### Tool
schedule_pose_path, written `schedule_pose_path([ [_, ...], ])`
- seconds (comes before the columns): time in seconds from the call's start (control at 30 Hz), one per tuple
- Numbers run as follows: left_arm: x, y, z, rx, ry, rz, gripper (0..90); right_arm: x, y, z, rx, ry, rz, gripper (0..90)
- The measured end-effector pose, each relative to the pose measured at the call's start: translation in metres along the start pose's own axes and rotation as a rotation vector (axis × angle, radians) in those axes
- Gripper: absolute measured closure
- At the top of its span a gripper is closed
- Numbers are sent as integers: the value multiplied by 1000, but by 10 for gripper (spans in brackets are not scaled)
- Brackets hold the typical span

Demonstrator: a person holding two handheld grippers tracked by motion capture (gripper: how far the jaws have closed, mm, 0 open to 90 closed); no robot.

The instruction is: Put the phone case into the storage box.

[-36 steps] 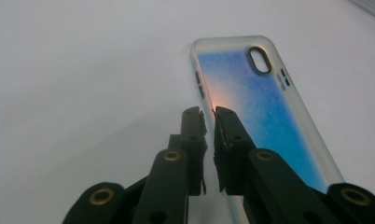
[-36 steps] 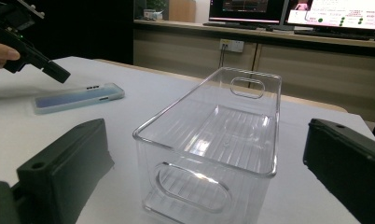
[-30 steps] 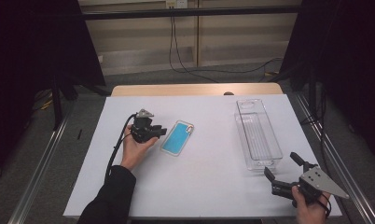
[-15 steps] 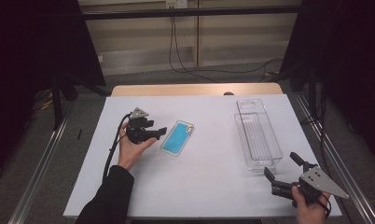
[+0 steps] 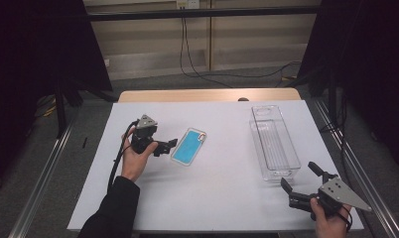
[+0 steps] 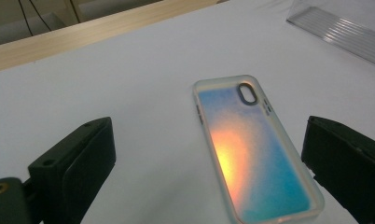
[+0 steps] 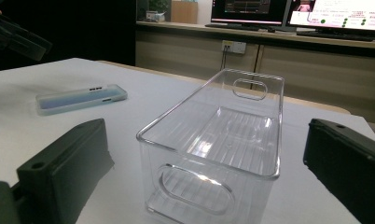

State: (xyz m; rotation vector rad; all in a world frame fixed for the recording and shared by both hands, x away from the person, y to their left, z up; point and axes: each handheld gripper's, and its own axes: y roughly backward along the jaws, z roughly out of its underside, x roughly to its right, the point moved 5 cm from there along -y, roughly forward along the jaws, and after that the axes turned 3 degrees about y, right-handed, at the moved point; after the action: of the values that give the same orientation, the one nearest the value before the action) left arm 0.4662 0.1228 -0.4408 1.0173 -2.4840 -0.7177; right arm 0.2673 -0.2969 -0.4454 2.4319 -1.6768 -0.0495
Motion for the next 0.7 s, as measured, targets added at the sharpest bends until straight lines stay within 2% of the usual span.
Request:
schedule_pose_path([
  [0.13,6,3,0,5,-6,0,29,0,0,0,1,1,1,0],
  [0.23,11,4,0,-7,-18,37,49,0,0,0,0,0,0,0],
  [0.43,19,1,-2,5,-9,88,50,0,0,0,0,2,-3,0],
  [0.67,20,-9,2,-11,-14,91,51,-1,0,0,0,4,-5,0],
  [0.7,21,-11,2,-10,-19,79,52,-1,0,0,0,3,-7,0],
])
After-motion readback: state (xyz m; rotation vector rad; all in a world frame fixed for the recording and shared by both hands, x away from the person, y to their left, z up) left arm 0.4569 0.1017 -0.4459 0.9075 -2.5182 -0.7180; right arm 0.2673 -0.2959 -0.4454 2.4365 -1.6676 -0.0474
